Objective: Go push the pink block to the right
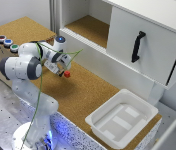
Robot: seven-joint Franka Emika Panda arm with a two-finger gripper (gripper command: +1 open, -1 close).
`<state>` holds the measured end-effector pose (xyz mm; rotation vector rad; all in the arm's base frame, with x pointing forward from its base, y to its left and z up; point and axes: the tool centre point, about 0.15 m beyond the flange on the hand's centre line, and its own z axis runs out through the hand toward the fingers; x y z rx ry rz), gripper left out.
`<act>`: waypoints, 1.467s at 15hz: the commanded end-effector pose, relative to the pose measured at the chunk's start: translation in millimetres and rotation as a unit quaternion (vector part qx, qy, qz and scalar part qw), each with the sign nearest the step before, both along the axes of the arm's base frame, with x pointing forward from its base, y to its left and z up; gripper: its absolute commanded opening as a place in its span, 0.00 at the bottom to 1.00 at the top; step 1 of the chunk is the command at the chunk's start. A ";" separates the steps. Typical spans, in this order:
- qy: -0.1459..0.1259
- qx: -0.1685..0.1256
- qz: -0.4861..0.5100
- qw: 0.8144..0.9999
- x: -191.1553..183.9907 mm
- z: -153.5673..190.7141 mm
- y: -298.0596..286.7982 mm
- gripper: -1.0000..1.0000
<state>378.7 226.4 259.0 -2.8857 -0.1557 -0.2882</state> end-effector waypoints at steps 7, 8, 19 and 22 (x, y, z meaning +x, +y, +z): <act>0.028 -0.068 0.008 0.997 42.2 -34.8 -1.2 0.00; 0.027 -0.073 0.005 0.997 43.9 -34.7 -4.8 0.00; 0.044 -0.102 -0.048 0.993 49.0 -43.4 -59.1 0.00; 0.044 -0.109 -0.063 0.991 53.2 -43.2 -74.3 0.00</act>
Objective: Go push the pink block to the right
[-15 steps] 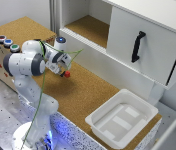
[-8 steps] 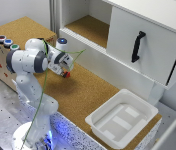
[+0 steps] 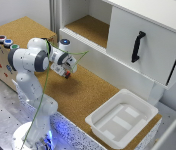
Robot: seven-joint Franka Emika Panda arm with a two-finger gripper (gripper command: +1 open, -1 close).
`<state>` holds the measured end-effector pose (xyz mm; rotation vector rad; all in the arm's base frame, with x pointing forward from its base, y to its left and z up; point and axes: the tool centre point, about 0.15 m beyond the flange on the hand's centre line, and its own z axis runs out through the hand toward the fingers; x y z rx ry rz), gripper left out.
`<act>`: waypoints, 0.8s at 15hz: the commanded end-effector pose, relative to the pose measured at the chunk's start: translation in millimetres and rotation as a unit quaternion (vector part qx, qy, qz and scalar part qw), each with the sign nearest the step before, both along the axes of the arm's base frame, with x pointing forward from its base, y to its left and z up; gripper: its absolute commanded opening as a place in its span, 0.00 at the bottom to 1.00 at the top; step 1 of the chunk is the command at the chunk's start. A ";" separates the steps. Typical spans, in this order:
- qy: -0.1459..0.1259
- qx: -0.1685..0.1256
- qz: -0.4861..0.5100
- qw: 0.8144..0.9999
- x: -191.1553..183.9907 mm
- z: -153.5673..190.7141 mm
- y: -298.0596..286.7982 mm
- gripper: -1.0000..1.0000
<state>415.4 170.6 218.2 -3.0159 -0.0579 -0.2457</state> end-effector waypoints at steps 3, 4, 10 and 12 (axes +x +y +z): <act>0.024 -0.060 -0.041 0.997 18.3 2.9 -37.2 0.00; 0.025 -0.063 -0.046 0.997 17.6 3.2 -44.0 0.00; 0.028 -0.089 -0.079 0.993 12.7 8.5 -89.5 0.00; 0.028 -0.097 -0.091 0.991 12.6 10.5 -106.1 0.00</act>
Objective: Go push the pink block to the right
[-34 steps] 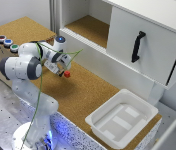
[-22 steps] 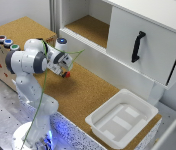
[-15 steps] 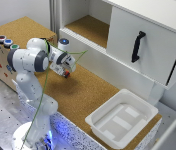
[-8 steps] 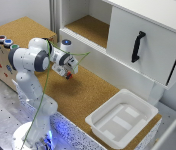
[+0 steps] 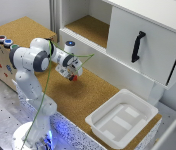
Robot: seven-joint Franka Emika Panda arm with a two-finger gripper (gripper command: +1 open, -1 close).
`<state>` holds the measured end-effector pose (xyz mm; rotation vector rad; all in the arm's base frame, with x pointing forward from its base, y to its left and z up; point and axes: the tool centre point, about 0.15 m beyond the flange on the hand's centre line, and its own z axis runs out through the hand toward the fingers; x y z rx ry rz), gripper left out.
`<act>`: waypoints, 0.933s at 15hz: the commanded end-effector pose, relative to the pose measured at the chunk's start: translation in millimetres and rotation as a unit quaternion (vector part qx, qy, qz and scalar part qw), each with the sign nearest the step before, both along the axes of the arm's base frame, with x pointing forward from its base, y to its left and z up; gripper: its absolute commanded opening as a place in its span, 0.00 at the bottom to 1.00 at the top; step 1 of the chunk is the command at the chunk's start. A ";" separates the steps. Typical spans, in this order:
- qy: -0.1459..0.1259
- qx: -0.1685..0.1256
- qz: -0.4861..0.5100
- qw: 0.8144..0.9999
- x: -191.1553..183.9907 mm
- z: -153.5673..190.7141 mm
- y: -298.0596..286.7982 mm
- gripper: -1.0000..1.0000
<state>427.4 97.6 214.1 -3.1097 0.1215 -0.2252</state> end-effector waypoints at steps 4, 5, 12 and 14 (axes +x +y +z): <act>0.025 -0.065 -0.042 0.997 3.3 14.4 -54.0 0.00; 0.026 -0.069 -0.046 0.996 3.2 13.1 -59.5 0.00; 0.029 -0.077 -0.075 0.994 10.1 7.1 -102.1 0.00; 0.010 -0.058 -0.058 0.997 6.1 18.0 -90.6 0.00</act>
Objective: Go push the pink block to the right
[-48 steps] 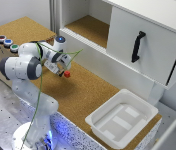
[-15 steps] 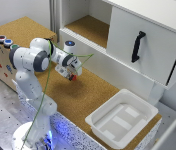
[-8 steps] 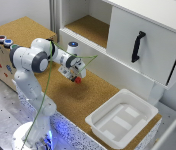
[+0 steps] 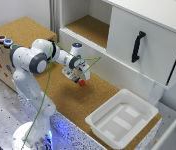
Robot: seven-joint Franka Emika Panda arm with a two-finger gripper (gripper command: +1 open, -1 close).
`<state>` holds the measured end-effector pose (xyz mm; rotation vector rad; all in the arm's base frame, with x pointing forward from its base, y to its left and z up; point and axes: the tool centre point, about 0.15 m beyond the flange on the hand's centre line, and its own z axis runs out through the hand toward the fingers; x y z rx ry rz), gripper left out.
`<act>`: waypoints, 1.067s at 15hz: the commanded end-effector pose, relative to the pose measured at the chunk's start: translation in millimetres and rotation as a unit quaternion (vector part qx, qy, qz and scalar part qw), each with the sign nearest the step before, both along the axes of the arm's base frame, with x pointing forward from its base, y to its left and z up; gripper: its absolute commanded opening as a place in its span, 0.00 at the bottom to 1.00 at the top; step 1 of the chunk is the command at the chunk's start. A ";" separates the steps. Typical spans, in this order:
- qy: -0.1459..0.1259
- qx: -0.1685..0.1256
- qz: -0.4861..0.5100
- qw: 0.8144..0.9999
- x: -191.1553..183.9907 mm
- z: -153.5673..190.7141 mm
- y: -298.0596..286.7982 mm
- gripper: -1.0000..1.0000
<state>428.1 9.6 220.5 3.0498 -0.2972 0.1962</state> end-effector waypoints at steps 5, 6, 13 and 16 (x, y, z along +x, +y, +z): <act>-0.040 -0.019 0.019 0.999 -24.6 66.2 30.0 1.00; -0.051 -0.026 0.011 0.998 -31.5 80.2 31.7 1.00; -0.063 -0.025 0.003 0.998 -38.3 95.2 33.5 1.00; -0.063 -0.025 0.003 0.998 -38.3 95.2 33.5 1.00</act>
